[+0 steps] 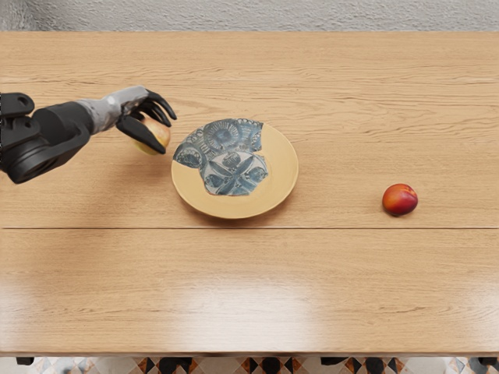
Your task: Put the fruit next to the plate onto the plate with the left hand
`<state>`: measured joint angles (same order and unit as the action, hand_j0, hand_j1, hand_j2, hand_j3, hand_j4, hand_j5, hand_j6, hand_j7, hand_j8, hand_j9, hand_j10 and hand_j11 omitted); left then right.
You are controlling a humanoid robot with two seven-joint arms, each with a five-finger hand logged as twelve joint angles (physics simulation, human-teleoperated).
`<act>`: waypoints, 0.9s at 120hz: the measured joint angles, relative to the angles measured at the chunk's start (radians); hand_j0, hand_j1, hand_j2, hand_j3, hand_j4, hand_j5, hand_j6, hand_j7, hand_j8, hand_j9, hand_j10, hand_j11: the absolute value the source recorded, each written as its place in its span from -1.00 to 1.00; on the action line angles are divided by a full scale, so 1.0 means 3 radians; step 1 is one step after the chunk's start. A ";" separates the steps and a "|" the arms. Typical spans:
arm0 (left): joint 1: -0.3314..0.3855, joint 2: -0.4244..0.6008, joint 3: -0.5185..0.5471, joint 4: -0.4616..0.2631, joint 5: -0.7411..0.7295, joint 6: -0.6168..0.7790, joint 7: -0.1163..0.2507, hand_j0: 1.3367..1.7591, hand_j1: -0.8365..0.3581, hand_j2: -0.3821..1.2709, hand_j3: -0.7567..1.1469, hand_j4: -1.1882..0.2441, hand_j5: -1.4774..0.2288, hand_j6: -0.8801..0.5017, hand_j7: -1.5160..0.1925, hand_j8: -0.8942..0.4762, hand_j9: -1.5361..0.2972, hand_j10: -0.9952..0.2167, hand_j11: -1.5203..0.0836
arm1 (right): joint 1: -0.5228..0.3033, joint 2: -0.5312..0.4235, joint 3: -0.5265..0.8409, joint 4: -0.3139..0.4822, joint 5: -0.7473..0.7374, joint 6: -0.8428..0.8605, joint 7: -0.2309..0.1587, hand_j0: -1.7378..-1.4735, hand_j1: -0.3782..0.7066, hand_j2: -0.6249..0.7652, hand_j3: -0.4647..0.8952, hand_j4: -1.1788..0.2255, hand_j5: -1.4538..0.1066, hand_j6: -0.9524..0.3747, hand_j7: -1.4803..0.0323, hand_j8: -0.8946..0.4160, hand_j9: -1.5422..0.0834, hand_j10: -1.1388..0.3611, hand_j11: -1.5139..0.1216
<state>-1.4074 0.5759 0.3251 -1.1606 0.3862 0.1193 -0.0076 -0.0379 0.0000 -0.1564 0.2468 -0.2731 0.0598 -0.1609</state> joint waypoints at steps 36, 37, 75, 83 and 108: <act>-0.0135 -0.0289 0.0010 -0.0002 -0.0013 -0.0029 0.0037 0.51 0.02 -0.18 -0.21 -0.17 -0.20 -0.59 -0.15 -0.33 -0.19 -0.17 -0.09 | -0.0001 0.0000 0.0000 0.0000 0.0000 0.0000 0.0000 -0.40 -0.90 -0.11 -0.32 0.65 0.83 0.41 0.92 0.33 0.86 0.49 0.82; -0.0135 -0.0298 0.0010 -0.0002 -0.0013 -0.0029 0.0039 0.51 0.02 -0.18 -0.21 -0.17 -0.20 -0.59 -0.15 -0.33 -0.19 -0.17 -0.09 | -0.0001 0.0000 0.0000 0.0000 0.0000 0.0000 0.0000 -0.40 -0.90 -0.11 -0.32 0.65 0.83 0.41 0.92 0.33 0.86 0.49 0.82; -0.0186 -0.0515 0.0040 -0.0001 -0.0028 -0.0030 0.0071 0.51 0.03 -0.18 -0.21 -0.18 -0.20 -0.59 -0.15 -0.34 -0.19 -0.18 -0.09 | -0.0001 0.0000 0.0000 0.0000 0.0000 0.0000 0.0001 -0.40 -0.90 -0.11 -0.32 0.65 0.83 0.41 0.92 0.33 0.86 0.49 0.82; -0.0187 -0.0549 0.0046 0.0001 -0.0032 -0.0029 0.0071 0.51 0.03 -0.18 -0.21 -0.18 -0.20 -0.59 -0.15 -0.34 -0.19 -0.18 -0.09 | 0.0000 0.0000 0.0000 -0.0001 0.0000 0.0000 0.0000 -0.40 -0.90 -0.11 -0.32 0.65 0.83 0.41 0.92 0.33 0.86 0.49 0.82; -0.0145 -0.0635 0.0063 0.0009 -0.0033 -0.0025 0.0072 0.51 0.03 -0.19 -0.21 -0.17 -0.19 -0.59 -0.15 -0.34 -0.19 -0.18 -0.08 | -0.0001 0.0000 0.0000 0.0000 0.0000 0.0000 0.0000 -0.40 -0.90 -0.11 -0.32 0.65 0.83 0.41 0.92 0.33 0.86 0.49 0.82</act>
<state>-1.4510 0.3853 0.3441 -1.1578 0.3762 0.1120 0.0140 -0.0383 0.0000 -0.1565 0.2467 -0.2731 0.0598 -0.1609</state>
